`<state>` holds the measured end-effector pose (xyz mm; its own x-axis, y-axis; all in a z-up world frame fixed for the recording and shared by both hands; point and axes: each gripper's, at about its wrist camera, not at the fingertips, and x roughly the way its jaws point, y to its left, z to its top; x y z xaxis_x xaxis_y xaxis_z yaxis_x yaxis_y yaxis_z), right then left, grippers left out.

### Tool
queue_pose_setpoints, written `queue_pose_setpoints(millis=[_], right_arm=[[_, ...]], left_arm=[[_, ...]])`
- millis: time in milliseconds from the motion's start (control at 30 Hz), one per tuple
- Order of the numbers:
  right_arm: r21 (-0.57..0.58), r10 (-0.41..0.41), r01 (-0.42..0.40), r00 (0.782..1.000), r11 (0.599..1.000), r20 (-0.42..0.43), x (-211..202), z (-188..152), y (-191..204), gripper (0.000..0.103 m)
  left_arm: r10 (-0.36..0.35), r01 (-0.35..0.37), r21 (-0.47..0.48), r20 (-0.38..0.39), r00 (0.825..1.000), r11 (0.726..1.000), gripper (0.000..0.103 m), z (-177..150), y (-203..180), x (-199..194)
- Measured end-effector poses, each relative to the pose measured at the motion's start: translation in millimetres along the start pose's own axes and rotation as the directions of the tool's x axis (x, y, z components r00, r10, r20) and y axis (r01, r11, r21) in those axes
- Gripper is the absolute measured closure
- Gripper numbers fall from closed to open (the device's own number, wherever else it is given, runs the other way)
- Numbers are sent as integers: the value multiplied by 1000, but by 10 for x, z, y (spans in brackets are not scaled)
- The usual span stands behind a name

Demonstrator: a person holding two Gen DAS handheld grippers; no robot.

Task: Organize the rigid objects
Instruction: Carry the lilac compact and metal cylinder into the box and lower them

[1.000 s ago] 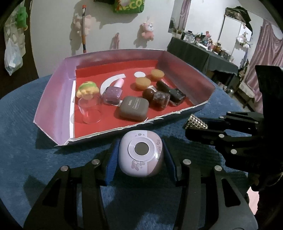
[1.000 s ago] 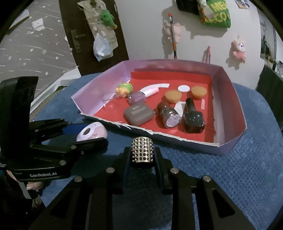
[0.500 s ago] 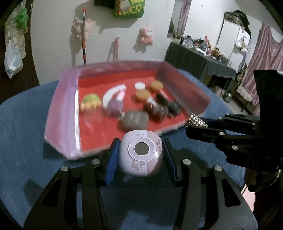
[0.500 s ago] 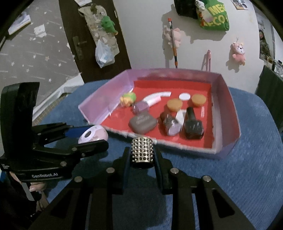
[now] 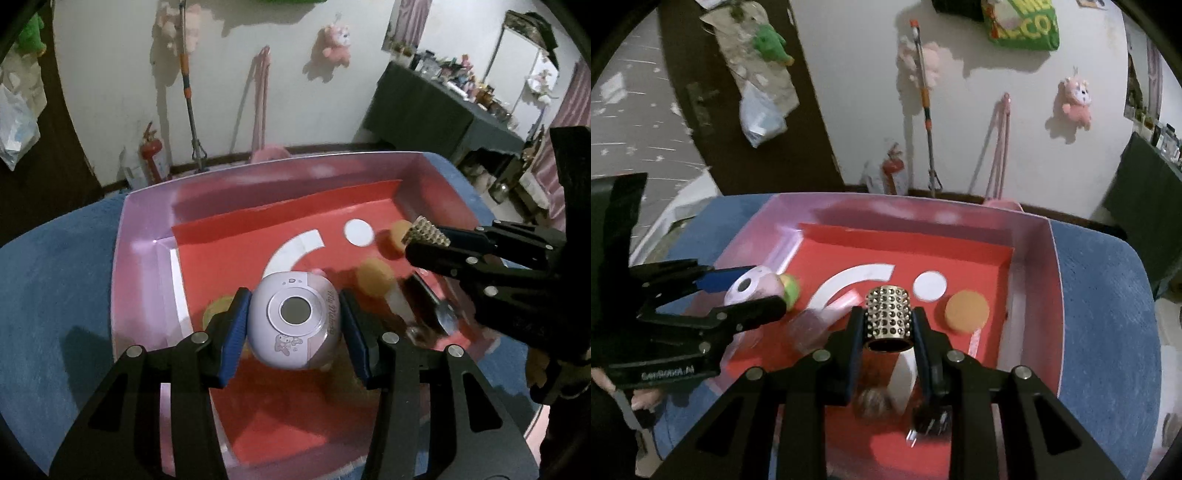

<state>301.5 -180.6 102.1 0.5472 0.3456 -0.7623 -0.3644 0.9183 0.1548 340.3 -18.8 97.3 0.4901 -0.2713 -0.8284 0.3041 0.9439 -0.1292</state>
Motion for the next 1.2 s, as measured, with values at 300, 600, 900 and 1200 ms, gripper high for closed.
queue_pose_setpoints(millis=[300,600,900,1200], right_arm=[[-26,-80,77,989,997,-126,625,312,-113,75],[-58,-118,108,972,992,-205,934,361,-185,75],[-86,-144,128,966,988,-213,997,383,-136,75],[-89,-145,129,966,988,-216,983,389,-139,74]], left_arm=[[73,-73,6,-97,993,997,57,270,110,551],[90,-91,0,-124,988,996,57,322,227,762],[93,-93,5,-119,989,996,57,304,207,773],[91,-91,3,-116,989,996,57,297,208,787]])
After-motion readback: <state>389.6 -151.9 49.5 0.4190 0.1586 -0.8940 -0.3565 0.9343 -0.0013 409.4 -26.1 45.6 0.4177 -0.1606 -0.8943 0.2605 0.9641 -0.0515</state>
